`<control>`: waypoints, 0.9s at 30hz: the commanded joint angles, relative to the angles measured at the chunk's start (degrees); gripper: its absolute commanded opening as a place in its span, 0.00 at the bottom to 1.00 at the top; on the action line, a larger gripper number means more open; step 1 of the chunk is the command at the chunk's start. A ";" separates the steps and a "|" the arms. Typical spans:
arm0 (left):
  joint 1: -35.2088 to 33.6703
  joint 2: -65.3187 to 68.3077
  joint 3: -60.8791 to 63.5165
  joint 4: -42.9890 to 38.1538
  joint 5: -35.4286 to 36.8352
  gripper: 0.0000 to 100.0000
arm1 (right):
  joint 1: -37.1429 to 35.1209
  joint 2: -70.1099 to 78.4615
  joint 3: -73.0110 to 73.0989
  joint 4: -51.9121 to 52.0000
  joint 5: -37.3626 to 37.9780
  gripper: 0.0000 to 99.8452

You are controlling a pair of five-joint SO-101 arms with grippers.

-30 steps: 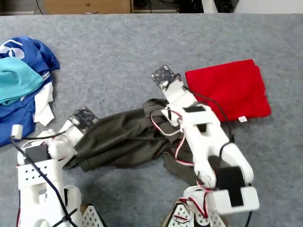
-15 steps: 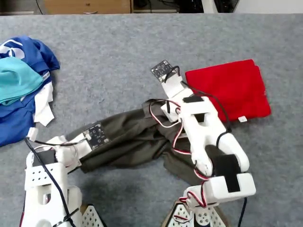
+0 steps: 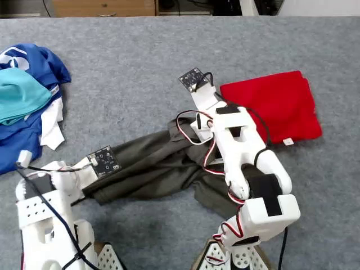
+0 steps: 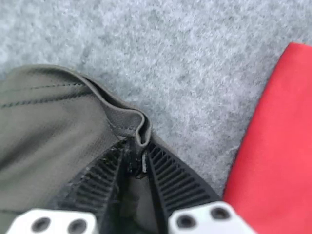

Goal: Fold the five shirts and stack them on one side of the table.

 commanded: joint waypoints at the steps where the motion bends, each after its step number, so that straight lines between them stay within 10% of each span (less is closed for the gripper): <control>1: -3.43 -0.13 -11.34 13.27 -9.58 0.10 | 0.04 -0.22 -2.95 0.53 -0.44 0.00; 7: -8.35 -0.13 -7.30 13.89 -19.52 0.10 | 0.04 -0.22 -2.95 0.53 -0.44 0.00; 27: 0.26 -0.22 0.62 -2.99 -8.44 0.10 | 0.13 -0.22 -2.95 0.53 -0.44 0.00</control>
